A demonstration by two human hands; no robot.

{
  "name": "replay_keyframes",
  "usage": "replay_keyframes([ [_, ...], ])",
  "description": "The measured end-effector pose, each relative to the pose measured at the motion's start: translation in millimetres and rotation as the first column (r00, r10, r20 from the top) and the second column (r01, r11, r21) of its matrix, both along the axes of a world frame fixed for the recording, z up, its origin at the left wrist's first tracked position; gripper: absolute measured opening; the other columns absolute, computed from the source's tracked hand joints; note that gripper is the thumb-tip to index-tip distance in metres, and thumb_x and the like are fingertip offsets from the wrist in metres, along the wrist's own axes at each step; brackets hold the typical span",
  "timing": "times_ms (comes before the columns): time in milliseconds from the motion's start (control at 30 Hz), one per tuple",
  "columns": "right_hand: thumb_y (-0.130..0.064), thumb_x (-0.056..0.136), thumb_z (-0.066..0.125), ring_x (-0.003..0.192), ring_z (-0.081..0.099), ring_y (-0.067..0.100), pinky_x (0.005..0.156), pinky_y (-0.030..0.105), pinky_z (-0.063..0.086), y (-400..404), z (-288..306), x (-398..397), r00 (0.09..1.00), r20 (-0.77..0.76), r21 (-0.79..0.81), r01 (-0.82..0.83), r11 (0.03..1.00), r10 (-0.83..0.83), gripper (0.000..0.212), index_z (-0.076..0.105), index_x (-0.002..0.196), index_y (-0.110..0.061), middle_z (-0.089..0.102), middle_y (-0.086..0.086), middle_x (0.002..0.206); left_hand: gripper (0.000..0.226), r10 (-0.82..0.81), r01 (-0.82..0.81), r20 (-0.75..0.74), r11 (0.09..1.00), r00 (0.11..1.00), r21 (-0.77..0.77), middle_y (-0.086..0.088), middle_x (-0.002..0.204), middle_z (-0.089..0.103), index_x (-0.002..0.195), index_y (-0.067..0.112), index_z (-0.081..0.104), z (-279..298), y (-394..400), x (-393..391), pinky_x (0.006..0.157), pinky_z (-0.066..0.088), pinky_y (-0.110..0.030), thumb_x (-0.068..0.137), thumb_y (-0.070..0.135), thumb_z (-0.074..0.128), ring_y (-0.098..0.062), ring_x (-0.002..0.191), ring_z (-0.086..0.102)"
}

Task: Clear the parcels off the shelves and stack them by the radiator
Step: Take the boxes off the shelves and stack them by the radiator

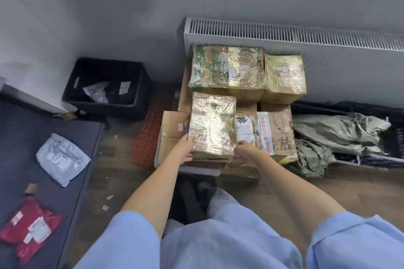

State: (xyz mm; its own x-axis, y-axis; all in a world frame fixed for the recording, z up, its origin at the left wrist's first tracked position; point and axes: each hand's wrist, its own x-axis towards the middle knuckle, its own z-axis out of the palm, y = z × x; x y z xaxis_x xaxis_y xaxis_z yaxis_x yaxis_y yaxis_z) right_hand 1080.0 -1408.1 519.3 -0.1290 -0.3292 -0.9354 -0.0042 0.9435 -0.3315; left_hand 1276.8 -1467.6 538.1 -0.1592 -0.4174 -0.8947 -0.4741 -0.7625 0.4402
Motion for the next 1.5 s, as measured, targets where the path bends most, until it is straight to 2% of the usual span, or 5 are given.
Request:
replay_keyframes([
  [567, -0.014, 0.089, 0.049, 0.114, 0.053, 0.033, 0.089, 0.038, 0.047, -142.3, 62.5, 115.0, 0.751, -0.543, -0.331, -0.603, 0.726, 0.376, 0.048, 0.038, 0.134, -0.004, 0.052, 0.019, 0.131, 0.052, 0.225, -0.221, 0.006, 0.961, 0.974, -0.169, -0.008, 0.145, 0.041, 0.147, 0.026, 0.023, 60.6, -32.3, 125.7, 0.099, 0.040, -0.040, 0.098, 0.018, 0.038, -0.025, 0.128, 0.044],
  [900, -0.012, 0.089, 0.048, 0.103, 0.056, 0.026, 0.086, 0.028, 0.042, -225.6, 93.6, 366.4, 0.722, -0.393, -0.501, -0.687, 0.526, 0.569, 0.041, 0.051, 0.130, -0.007, 0.060, 0.013, 0.114, 0.044, 0.727, -0.624, 0.036, 0.612, 0.685, -0.485, 0.004, 0.088, 0.045, 0.142, 0.018, 0.034, 75.6, -92.2, 376.0, 0.057, 0.036, -0.026, 0.098, 0.012, 0.037, -0.007, 0.062, 0.038],
  [1033, -0.010, 0.090, 0.049, 0.111, 0.056, 0.027, 0.089, 0.026, 0.042, -242.2, 101.7, 448.7, 0.682, -0.357, -0.489, -0.719, 0.494, 0.638, 0.039, 0.054, 0.128, -0.006, 0.059, 0.015, 0.121, 0.041, 0.753, -0.605, 0.078, 0.581, 0.653, -0.544, -0.007, 0.134, 0.047, 0.140, 0.015, 0.038, 77.6, -123.6, 464.9, 0.087, 0.047, -0.038, 0.099, 0.016, 0.039, -0.026, 0.107, 0.053],
  [1267, -0.010, 0.093, 0.044, 0.063, 0.045, 0.007, 0.056, 0.015, 0.036, -287.6, 96.3, 527.6, 0.707, -0.320, -0.471, -0.697, 0.541, 0.631, 0.033, 0.058, 0.123, -0.010, 0.057, 0.008, 0.108, 0.062, 0.919, -0.939, -0.204, 0.312, 0.337, -0.143, -0.010, 0.153, 0.024, 0.145, 0.017, 0.027, 71.7, -193.4, 565.5, 0.100, 0.038, -0.046, 0.094, 0.045, 0.047, -0.029, 0.137, 0.033],
  [1500, -0.009, 0.093, 0.043, 0.096, 0.052, 0.019, 0.071, 0.024, 0.042, -310.3, 79.8, 537.6, 0.734, -0.307, -0.378, -0.679, 0.630, 0.606, 0.032, 0.061, 0.119, -0.010, 0.057, 0.008, 0.106, 0.102, 0.953, -0.972, -0.303, 0.055, -0.017, 0.229, -0.016, 0.153, 0.017, 0.148, 0.024, 0.016, 31.7, -236.6, 589.9, 0.102, 0.034, -0.057, 0.069, 0.065, 0.066, -0.034, 0.139, 0.026],
])
